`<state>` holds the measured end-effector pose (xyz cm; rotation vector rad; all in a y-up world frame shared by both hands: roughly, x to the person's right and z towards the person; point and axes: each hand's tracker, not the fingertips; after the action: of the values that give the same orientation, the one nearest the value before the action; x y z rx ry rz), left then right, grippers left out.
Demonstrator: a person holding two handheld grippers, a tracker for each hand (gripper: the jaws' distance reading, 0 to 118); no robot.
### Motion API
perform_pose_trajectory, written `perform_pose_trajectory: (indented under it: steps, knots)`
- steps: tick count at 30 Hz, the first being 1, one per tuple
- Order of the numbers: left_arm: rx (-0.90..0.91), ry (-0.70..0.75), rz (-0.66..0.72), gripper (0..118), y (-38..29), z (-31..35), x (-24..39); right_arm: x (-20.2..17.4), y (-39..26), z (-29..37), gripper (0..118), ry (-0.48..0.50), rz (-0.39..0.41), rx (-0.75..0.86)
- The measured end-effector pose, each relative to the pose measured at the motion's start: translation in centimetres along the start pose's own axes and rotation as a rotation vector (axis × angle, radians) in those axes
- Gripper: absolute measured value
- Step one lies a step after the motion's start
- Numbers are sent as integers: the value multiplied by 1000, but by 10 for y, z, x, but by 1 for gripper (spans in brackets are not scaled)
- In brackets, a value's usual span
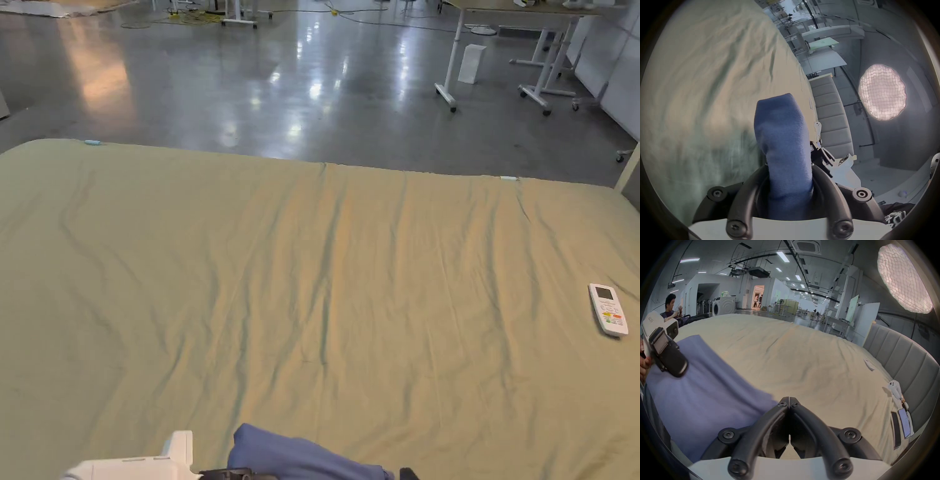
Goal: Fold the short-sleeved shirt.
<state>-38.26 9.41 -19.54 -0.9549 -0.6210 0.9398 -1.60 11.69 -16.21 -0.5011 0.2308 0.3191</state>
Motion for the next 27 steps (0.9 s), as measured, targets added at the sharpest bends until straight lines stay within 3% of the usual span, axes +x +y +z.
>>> perform_pose_trajectory:
  steps: [8, 14, 21, 27]
  knots:
    - [-4, 218, -102, 23, 82, 81, 9, 81, 84, 0, 0, -132, -85, 146]
    - [15, 422, -110, 22, 149, 179, -30, 125, 145, 10, 0, -210, -149, 255]
    - [16, 666, -84, 22, 181, 257, -46, 145, 175, 10, 0, -259, -159, 298]
    - [-41, 920, -123, 23, 185, 279, -49, 143, 167, -2, 0, -267, -159, 276]
